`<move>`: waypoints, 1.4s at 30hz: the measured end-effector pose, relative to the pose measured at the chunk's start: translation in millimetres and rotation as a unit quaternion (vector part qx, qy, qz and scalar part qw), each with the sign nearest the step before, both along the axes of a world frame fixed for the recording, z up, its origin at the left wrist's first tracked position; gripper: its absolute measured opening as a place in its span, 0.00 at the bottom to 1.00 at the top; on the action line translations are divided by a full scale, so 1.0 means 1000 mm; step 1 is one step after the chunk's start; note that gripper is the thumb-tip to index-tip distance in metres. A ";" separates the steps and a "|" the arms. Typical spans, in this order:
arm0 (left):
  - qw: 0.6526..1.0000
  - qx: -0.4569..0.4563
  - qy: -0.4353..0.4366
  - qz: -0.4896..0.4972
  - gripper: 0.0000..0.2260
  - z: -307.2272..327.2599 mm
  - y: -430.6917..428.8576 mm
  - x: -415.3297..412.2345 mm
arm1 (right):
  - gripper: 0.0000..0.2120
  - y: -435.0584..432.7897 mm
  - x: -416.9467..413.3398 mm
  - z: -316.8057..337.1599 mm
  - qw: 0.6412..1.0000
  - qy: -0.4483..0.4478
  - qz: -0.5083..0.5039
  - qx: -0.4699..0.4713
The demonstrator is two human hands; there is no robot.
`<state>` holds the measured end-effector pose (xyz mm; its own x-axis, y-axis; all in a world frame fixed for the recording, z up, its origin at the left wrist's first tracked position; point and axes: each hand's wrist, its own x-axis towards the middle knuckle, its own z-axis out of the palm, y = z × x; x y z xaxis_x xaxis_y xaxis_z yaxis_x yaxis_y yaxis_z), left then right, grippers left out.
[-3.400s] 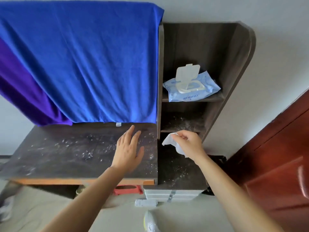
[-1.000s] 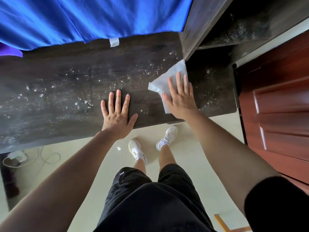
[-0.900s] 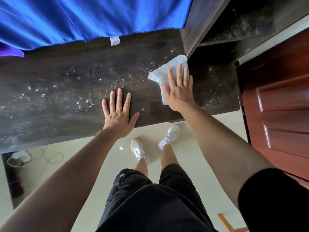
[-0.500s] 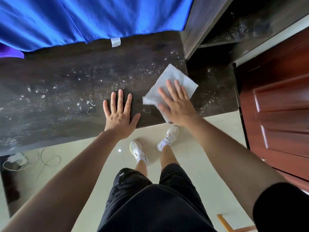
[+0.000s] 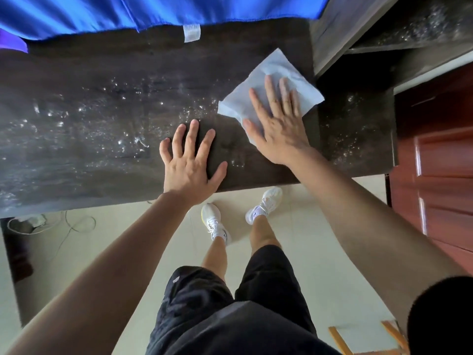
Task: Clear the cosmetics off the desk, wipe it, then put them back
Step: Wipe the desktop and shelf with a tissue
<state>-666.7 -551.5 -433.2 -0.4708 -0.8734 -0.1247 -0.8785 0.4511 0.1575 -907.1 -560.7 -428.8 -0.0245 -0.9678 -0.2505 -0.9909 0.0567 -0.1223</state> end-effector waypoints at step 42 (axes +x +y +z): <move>0.998 -0.049 0.034 0.038 0.35 0.001 -0.006 -0.005 | 0.36 -0.095 -0.020 0.003 0.999 0.020 -0.046 0.017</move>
<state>-672.0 -557.7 -432.6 -0.4072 -0.9133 -0.0079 -0.8997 0.3996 0.1759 -927.4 -655.5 -426.1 -0.1232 -0.9517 -0.2810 -0.9853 0.1511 -0.0796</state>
